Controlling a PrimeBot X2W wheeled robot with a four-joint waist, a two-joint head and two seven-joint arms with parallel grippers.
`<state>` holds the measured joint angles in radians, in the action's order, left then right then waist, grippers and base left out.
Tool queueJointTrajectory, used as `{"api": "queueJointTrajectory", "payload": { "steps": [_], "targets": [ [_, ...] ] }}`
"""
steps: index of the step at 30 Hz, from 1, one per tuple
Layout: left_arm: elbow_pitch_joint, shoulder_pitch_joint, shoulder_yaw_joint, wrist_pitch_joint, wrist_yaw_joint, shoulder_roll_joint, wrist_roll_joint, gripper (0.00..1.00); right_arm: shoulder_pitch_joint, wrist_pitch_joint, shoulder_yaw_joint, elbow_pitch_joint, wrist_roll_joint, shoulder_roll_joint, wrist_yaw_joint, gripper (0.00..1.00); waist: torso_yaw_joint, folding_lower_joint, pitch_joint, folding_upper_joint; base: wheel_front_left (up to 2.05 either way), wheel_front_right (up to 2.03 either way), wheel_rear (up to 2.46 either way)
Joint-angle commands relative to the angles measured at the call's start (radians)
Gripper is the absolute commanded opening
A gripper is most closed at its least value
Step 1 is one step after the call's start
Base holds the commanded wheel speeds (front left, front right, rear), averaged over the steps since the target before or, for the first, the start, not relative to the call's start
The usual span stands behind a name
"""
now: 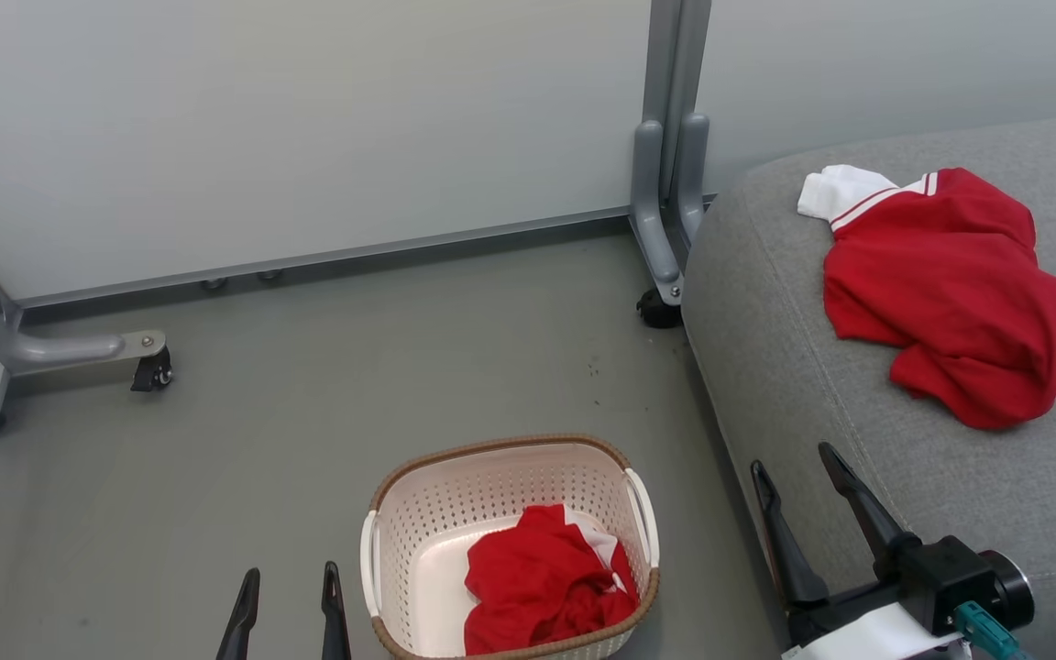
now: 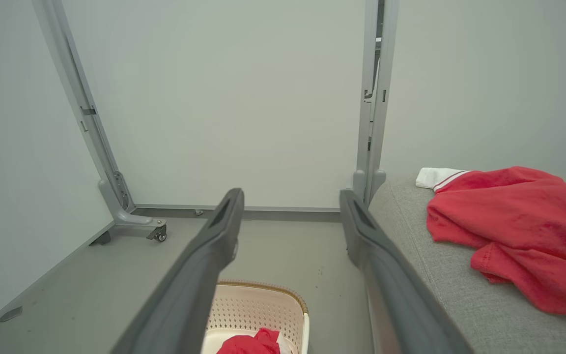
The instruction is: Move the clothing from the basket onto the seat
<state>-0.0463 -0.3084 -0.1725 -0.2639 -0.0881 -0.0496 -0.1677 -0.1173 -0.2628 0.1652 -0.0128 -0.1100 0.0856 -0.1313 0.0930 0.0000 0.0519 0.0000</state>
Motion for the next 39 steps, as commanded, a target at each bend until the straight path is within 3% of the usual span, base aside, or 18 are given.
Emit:
{"api": "queueJointTrajectory", "payload": {
  "steps": [1, 9, 21, 33, 39],
  "targets": [
    [0.003, 0.019, -0.004, -0.001, 0.002, -0.002, 0.005, 1.00, 0.009, -0.003, -0.004, -0.002, 0.008, 0.003, 0.001, 1.00, 0.006, 0.0000, -0.018, 0.0000, 0.00, 0.00, 0.00],
    [0.038, 0.061, -0.033, -0.001, 0.035, -0.002, 0.035, 1.00, 0.039, -0.003, -0.045, 0.008, 0.028, 0.003, 0.001, 1.00, 0.030, 0.0000, -0.125, 0.0000, 0.00, 0.00, 0.00],
    [0.154, 0.343, -0.076, -0.001, 0.152, -0.012, 0.150, 1.00, 0.217, -0.003, -0.118, 0.081, 0.045, -0.017, 0.001, 1.00, 0.019, 0.0000, -0.472, 0.0000, 0.00, 0.00, 0.00],
    [0.496, 0.755, -0.194, -0.001, 0.203, -0.081, 0.239, 1.00, 0.384, -0.003, -0.215, 0.177, 0.003, -0.033, 0.001, 1.00, 0.033, 0.0000, -0.757, 0.0000, 0.00, 0.00, 0.00],
    [0.689, 0.989, -0.332, -0.001, 0.217, -0.093, 0.307, 1.00, 0.447, -0.003, -0.233, 0.219, 0.002, -0.034, 0.001, 1.00, 0.061, 0.0000, -0.873, 0.0000, 0.00, 0.00, 0.00]
  ]
}}
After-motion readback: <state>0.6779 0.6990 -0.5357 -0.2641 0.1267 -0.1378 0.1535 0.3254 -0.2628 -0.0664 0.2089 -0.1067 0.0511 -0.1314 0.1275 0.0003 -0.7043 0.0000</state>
